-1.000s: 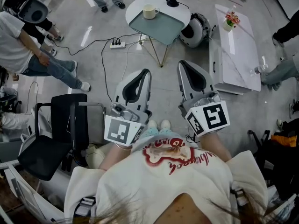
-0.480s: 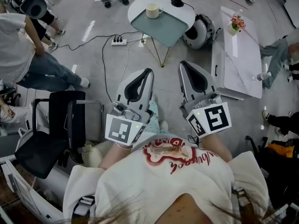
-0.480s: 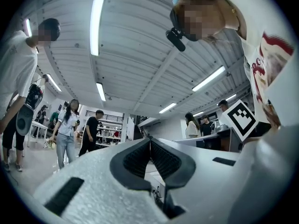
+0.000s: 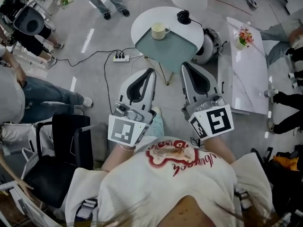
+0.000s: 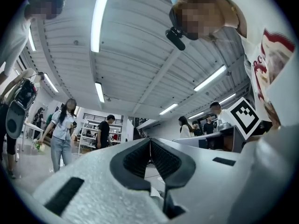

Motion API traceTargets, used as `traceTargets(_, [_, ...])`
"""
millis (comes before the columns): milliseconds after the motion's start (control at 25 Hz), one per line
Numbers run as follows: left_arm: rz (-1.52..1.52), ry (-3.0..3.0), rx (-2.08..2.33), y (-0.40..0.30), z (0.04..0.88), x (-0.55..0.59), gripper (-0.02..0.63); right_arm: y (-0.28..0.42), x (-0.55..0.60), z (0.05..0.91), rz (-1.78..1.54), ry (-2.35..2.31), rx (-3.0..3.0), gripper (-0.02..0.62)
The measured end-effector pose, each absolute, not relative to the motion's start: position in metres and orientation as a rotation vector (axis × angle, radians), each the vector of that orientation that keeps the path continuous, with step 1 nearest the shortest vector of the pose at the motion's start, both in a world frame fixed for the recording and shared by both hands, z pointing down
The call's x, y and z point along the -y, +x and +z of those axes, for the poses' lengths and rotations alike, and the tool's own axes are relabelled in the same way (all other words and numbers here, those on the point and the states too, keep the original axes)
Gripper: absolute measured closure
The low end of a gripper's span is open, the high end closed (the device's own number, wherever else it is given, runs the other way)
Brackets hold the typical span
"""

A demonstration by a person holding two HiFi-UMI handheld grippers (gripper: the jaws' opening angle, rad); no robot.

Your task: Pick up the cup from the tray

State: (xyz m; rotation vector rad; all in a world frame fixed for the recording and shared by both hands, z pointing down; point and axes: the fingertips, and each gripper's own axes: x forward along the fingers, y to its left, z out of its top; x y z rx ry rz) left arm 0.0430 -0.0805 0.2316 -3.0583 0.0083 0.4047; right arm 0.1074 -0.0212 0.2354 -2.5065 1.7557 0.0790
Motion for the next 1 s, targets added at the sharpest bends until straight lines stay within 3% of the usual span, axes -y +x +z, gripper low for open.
traceTargets(320, [0.375, -3.07, 0.052, 0.104, 0.227, 0.161, 0.591, 0.168, 0.094, 0.227, 0.056, -2.557, -1.665, 0.569])
traceTargets(720, [0.343, -3.112, 0.072, 0.157, 0.24, 0.185, 0.591, 0.222, 0.122, 0.257, -0.034, -2.599, -1.646, 0.569])
traceTargets(1000, [0.3, -3.147, 0.027, 0.18, 0.272, 0.197, 0.591, 0.298, 0.152, 0.369, -0.204, -2.726, -1.62, 0.566])
